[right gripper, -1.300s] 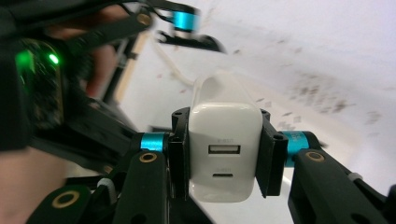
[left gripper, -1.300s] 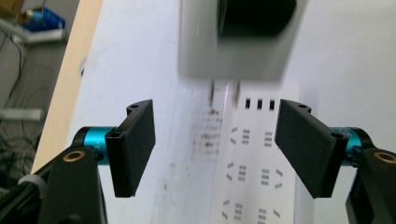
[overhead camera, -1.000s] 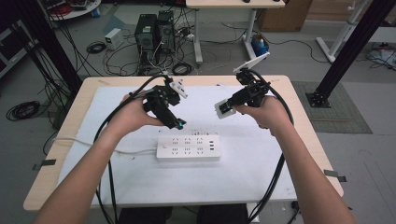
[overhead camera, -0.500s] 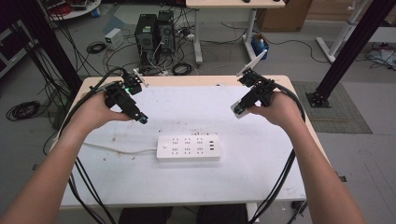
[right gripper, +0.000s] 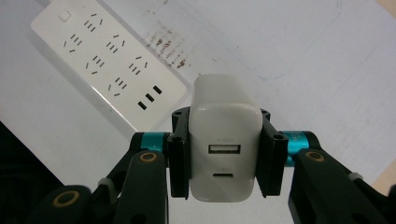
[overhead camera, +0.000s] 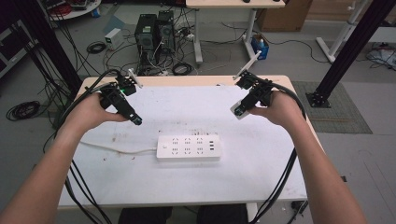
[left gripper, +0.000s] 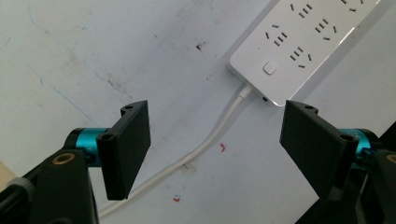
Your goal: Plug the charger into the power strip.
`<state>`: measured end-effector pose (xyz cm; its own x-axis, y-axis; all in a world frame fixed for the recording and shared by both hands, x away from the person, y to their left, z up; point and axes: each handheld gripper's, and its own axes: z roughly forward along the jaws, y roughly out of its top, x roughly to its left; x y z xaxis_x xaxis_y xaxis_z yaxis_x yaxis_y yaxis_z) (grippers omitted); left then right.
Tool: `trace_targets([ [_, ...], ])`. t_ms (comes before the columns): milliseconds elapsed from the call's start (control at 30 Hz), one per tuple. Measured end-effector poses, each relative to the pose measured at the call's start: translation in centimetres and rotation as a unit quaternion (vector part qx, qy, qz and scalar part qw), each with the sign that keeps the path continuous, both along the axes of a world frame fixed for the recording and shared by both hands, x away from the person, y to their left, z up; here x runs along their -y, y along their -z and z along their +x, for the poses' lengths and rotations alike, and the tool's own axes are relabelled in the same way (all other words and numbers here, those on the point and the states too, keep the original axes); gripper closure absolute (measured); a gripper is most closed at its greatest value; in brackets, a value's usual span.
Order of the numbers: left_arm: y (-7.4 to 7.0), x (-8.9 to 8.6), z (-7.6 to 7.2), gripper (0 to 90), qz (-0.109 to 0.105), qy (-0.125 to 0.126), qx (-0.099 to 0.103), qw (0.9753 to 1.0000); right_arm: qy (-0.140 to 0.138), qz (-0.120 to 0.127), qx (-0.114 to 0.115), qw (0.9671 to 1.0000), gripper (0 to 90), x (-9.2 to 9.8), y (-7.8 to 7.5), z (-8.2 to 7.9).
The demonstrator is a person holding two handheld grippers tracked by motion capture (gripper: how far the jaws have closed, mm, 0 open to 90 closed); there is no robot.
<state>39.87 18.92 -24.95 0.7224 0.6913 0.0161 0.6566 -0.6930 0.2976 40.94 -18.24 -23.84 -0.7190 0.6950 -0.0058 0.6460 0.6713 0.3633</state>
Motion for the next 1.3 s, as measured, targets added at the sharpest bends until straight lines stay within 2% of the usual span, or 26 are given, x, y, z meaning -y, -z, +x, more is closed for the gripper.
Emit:
trace_targets([
  [233, 0.2, -0.2, 0.1, 24.8, 0.007, 0.002, -0.012, 0.9999, -0.046, -0.01, -0.004, 0.9989, 62.5, -1.5, 0.7, 0.5],
  [400, 0.4, -0.5, 0.0, 24.8, 0.003, 0.007, -0.018, 0.9998, -0.099, -0.037, -0.004, 0.9944, 62.5, -3.6, 1.8, 0.9],
  [433, 0.5, -0.6, -0.1, 24.8, 0.003, 0.006, -0.018, 0.9998, -0.119, -0.042, -0.006, 0.9919, 62.5, -4.2, 2.1, 1.0],
  [467, 0.5, -0.6, -0.1, 24.8, 0.005, 0.004, -0.021, 0.9997, -0.126, -0.044, -0.011, 0.9909, 62.5, -4.6, 2.4, 1.1],
  [567, 0.7, -0.6, -0.4, 24.8, 0.005, 0.007, -0.022, 0.9997, -0.169, -0.067, -0.012, 0.9834, 62.5, -6.2, 3.1, 1.3],
  [667, 0.8, -0.7, -0.7, 24.8, 0.006, 0.009, -0.022, 0.9997, -0.2, -0.078, -0.012, 0.9765, 62.5, -7.9, 3.9, 1.2],
  [700, 0.8, -0.7, -0.8, 24.8, 0.005, 0.006, -0.02, 0.9998, -0.219, -0.09, -0.006, 0.9716, 62.5, -8.6, 4.2, 1.2],
  [767, 0.9, -0.7, -1.0, 24.8, 0.005, 0.009, -0.024, 0.9997, -0.232, -0.1, -0.008, 0.9674, 62.5, -9.4, 4.8, 1.2],
  [867, 1.1, -0.7, -1.2, 24.7, 0.01, 0.011, -0.023, 0.9996, -0.261, -0.115, -0.021, 0.9581, 62.5, -10.6, 6.0, 1.3],
  [900, 1.2, -0.7, -1.3, 24.7, 0.009, 0.012, -0.024, 0.9996, -0.266, -0.119, -0.024, 0.9563, 62.5, -11.0, 6.3, 1.3],
  [933, 1.2, -0.8, -1.3, 24.7, 0.009, 0.015, -0.024, 0.9996, -0.28, -0.127, -0.027, 0.9511, 62.5, -11.4, 6.9, 1.4],
  [967, 1.3, -0.8, -1.4, 24.7, 0.008, 0.012, -0.026, 0.9996, -0.28, -0.132, -0.03, 0.9504, 62.5, -11.7, 7.1, 1.4],
  [1033, 1.4, -1.0, -1.4, 24.7, 0.011, 0.014, -0.027, 0.9995, -0.296, -0.145, -0.04, 0.9434, 62.5, -12.3, 7.9, 1.3],
  [1067, 1.4, -1.1, -1.5, 24.7, 0.009, 0.011, -0.027, 0.9995, -0.301, -0.145, -0.041, 0.9416, 62.5, -12.6, 8.2, 1.3],
  [1133, 1.5, -1.3, -1.6, 24.7, 0.01, 0.014, -0.03, 0.9994, -0.317, -0.147, -0.043, 0.9358, 62.5, -13.1, 8.6, 1.2],
  [1167, 1.5, -1.3, -1.6, 24.7, 0.011, 0.015, -0.03, 0.9994, -0.317, -0.149, -0.047, 0.9354, 62.5, -13.3, 8.8, 1.1],
  [1233, 1.6, -1.4, -1.7, 24.7, 0.006, 0.013, -0.03, 0.9995, -0.331, -0.154, -0.049, 0.9297, 62.5, -13.7, 9.2, 1.0],
  [1267, 1.6, -1.4, -1.7, 24.7, 0.006, 0.013, -0.03, 0.9995, -0.331, -0.154, -0.049, 0.9297, 62.5, -13.7, 9.2, 1.0],
  [1300, 1.6, -1.5, -1.8, 24.7, 0.005, 0.013, -0.029, 0.9995, -0.339, -0.157, -0.048, 0.9266, 62.5, -13.9, 9.5, 1.0],
])
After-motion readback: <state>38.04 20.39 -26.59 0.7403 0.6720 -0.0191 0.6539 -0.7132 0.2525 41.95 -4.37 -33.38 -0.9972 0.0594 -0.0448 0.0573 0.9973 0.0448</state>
